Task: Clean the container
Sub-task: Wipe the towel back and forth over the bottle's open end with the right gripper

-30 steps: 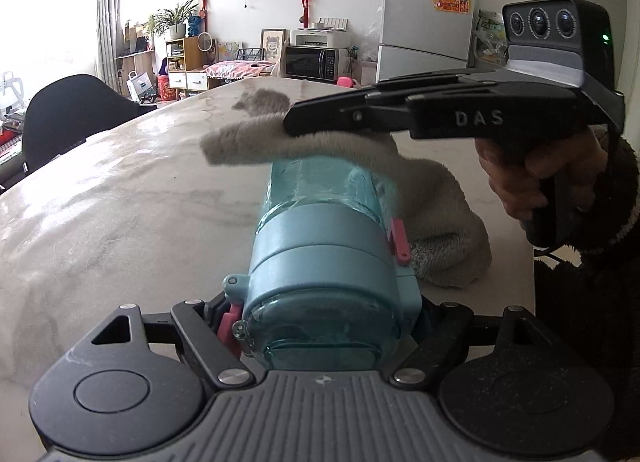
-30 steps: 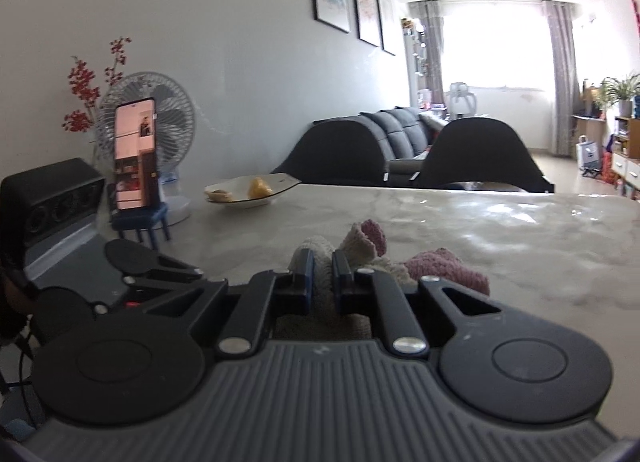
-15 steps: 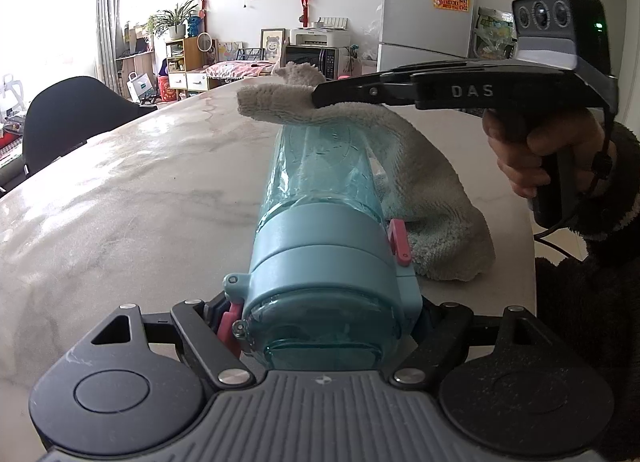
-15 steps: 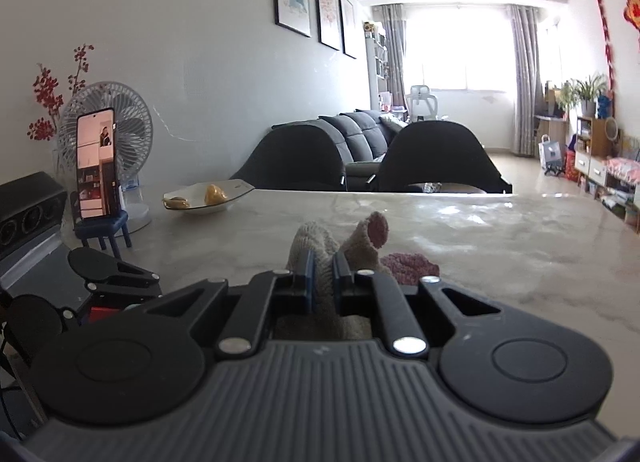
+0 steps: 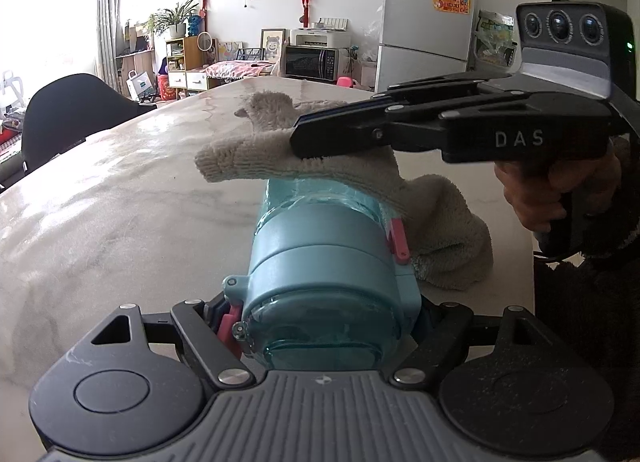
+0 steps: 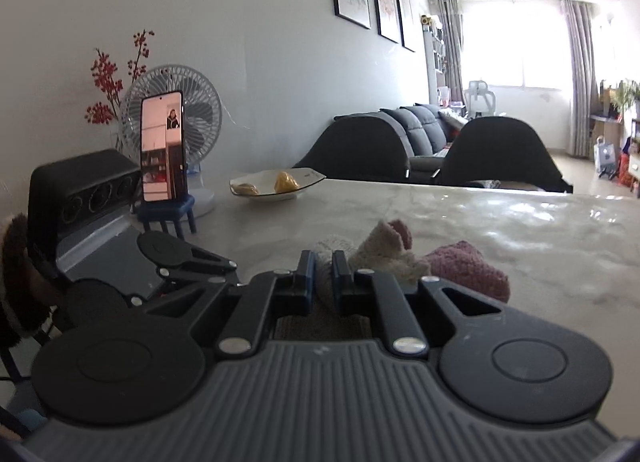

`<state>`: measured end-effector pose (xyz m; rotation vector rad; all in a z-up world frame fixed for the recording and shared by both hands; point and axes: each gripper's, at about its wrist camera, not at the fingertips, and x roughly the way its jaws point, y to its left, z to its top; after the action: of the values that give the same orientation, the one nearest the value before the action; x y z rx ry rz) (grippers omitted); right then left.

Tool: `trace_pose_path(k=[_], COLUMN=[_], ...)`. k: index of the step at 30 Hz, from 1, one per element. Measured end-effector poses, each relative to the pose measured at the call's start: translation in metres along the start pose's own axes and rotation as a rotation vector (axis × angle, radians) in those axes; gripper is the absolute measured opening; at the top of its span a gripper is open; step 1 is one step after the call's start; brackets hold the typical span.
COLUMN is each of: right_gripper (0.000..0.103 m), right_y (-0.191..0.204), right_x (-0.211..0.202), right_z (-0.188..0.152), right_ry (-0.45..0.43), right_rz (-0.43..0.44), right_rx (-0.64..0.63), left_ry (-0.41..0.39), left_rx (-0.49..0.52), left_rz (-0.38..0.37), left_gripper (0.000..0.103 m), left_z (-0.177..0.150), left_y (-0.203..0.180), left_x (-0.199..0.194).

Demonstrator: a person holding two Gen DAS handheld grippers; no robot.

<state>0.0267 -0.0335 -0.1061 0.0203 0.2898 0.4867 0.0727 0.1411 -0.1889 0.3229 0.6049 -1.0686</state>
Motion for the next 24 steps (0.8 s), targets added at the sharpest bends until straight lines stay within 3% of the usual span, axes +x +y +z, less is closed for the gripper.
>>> trace_pose_path(k=[18, 24], right_gripper=[0.009, 0.009], right_y=[-0.022, -0.016], right_x=[-0.006, -0.008], right_z=[-0.002, 0.0], right_ry=[0.001, -0.003], right_rz=[-0.122, -0.087], right_rx=[0.017, 0.024], left_ry=[0.001, 0.001], left_rx=[0.001, 0.001], left_rz=[0.001, 0.002], left_gripper=[0.082, 0.082], left_z=[0.002, 0.002], left_y=[-0.008, -0.008], left_x=[0.003, 0.003])
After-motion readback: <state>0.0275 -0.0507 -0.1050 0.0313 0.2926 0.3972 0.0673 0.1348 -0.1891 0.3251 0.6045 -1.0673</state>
